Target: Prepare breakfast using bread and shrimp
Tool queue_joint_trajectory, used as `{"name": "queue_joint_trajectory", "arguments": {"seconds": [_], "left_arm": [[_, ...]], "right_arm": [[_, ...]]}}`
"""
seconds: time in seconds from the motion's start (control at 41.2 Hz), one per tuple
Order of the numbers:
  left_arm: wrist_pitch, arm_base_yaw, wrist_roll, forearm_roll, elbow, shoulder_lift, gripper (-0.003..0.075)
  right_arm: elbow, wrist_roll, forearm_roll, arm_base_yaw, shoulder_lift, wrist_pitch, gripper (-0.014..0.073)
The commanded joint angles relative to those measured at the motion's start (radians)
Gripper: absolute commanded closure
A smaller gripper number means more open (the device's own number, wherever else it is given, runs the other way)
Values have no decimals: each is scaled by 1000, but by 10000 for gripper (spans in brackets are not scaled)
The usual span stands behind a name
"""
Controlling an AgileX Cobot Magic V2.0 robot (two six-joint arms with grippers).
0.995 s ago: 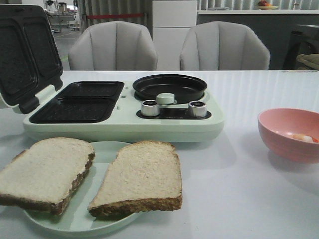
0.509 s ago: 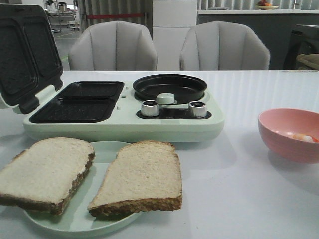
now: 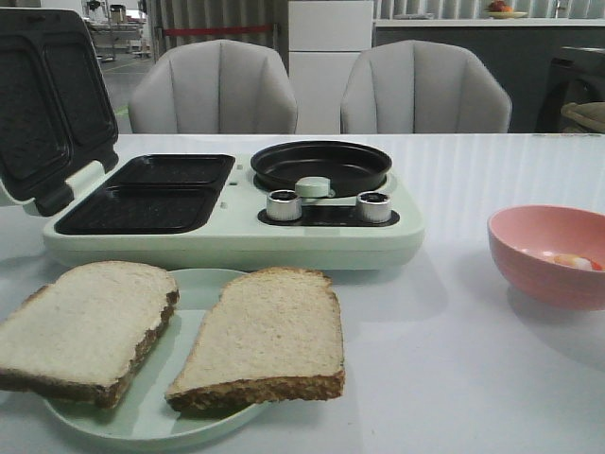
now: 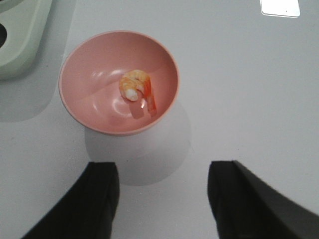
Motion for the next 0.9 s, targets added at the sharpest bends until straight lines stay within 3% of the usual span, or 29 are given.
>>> {"name": "queue_joint_trajectory", "arguments": {"seconds": [0.0, 0.194, 0.388, 0.509, 0.655, 0.873], "left_arm": [[-75, -100, 43, 26, -34, 2, 178], [-32, -368, 53, 211, -12, 2, 177], [-20, -619, 53, 357, 138, 2, 177], [-8, -754, -68, 558, 211, 2, 178], [101, -844, -210, 797, 241, 54, 177], [121, -888, -238, 894, 241, 205, 178]], "right_arm": [[-36, 0, -15, -2, 0, -59, 89], [-36, 0, -15, -2, 0, -59, 89], [-36, 0, -15, -2, 0, -59, 89], [-36, 0, -15, -2, 0, -59, 89], [-36, 0, -15, -2, 0, -59, 89], [-36, 0, -15, -2, 0, -59, 89]]}}
